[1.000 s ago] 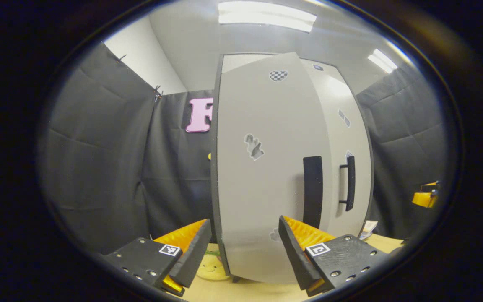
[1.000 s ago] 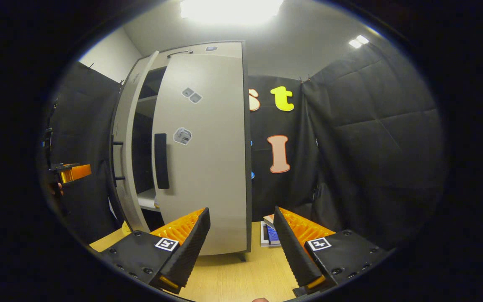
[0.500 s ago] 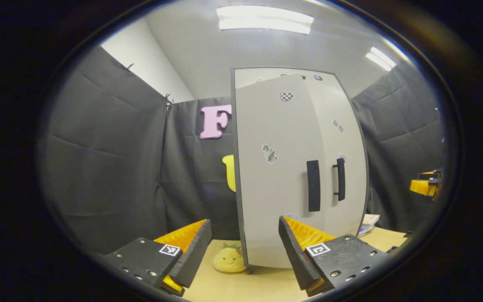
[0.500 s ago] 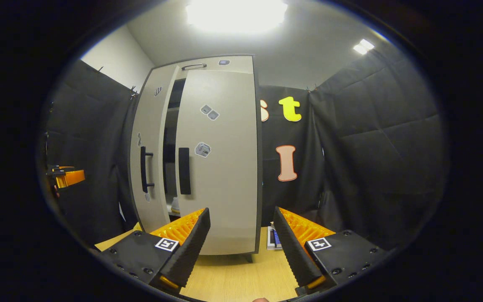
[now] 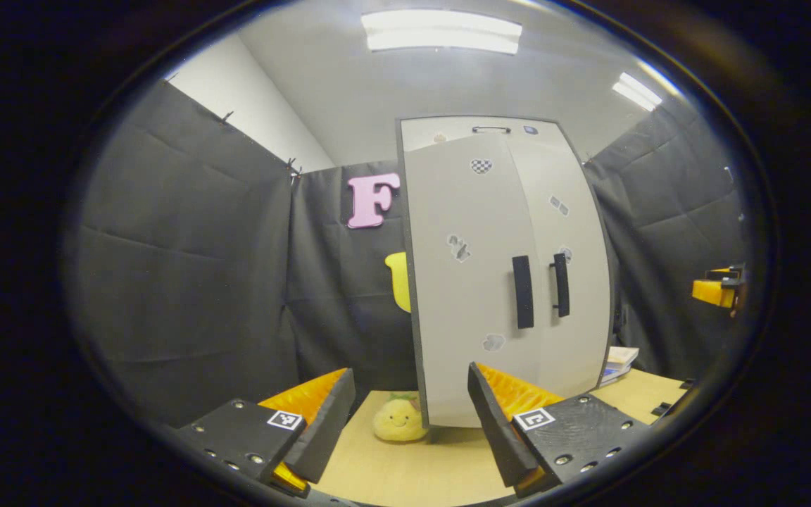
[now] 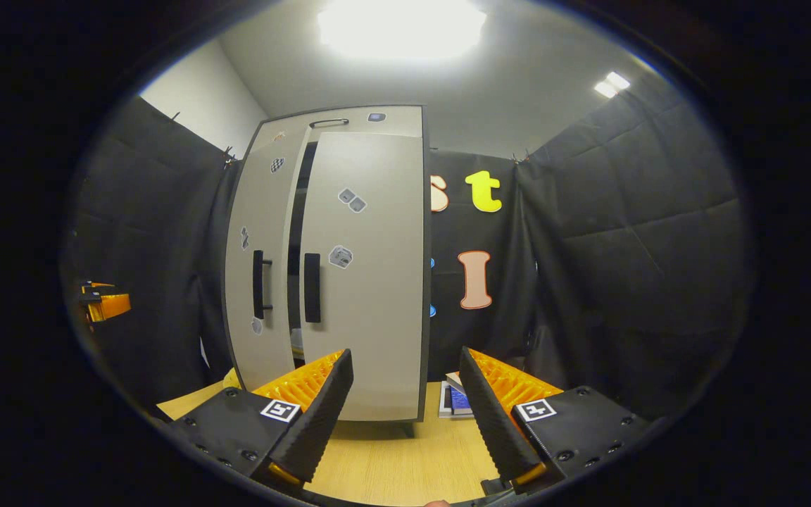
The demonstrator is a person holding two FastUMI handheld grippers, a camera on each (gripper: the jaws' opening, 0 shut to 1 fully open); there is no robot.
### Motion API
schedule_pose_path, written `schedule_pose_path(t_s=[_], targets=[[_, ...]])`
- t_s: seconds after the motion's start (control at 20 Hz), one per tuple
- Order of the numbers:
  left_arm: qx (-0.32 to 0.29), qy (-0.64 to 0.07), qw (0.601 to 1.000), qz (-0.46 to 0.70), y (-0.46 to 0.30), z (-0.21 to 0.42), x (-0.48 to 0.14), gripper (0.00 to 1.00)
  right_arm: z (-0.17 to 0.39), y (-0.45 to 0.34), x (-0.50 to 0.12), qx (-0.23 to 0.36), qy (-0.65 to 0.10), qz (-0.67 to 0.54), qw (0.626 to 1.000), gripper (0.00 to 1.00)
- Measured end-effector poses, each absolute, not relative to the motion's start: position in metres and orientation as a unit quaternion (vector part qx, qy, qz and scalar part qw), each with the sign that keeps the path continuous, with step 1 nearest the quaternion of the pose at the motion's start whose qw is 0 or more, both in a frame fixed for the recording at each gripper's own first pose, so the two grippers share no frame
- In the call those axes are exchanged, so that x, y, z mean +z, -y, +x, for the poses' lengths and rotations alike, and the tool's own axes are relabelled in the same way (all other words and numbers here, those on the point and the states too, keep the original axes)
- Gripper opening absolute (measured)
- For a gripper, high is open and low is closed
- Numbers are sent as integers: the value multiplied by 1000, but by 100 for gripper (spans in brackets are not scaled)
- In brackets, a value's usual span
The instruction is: Grab one shoe with the right hand and put it into the shoe cabinet, grab the other shoe with the left hand and put it into the shoe cabinet; then close the right door with the right hand and the left door with the left hand.
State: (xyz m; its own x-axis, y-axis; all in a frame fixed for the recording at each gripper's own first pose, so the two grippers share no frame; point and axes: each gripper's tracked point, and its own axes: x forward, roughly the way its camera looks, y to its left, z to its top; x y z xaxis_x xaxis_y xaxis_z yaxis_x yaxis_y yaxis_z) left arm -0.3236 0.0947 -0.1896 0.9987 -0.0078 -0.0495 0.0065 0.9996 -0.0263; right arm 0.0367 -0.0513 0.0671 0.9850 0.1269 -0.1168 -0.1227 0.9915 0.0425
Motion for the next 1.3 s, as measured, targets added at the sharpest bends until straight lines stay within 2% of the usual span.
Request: schedule_pose_path(t_s=[0.2,0.25,0.3,0.35,0.4,0.45,0.5,1.0,1.05,1.1,1.15,1.25,1.3], targets=[[9,-38,999,-18,-104,-336,-203,96,33,55,65,61,-62,23,996,93],[13,-40,999,-18,-107,-337,-205,92,33,55,64,61,-62,25,996,95],[16,-39,999,-18,-110,-339,-205,96,32,55,65,61,-62,26,996,95],[19,-39,999,-19,-113,-340,-204,92,33,55,65,60,-61,26,996,95],[22,-39,999,-19,-114,-340,-204,96,33,55,64,60,-61,27,996,95],[24,-38,999,-19,-117,-341,-204,92,33,55,64,60,-62,28,996,95],[24,-38,999,-19,-117,-342,-204,96,34,55,64,60,-62,30,996,95],[22,-47,998,-20,-118,-342,-209,96,42,49,66,62,-59,32,996,93],[22,-46,998,-19,-119,-342,-208,92,43,48,67,63,-58,32,996,96],[23,-45,999,-17,-119,-342,-208,92,43,47,68,63,-58,31,996,93],[24,-44,999,-15,-119,-342,-207,96,43,47,68,63,-57,30,996,95],[24,-42,999,-12,-119,-342,-206,96,43,47,69,63,-54,29,996,93],[25,-41,999,-12,-119,-342,-207,92,44,46,69,63,-54,30,996,95]])
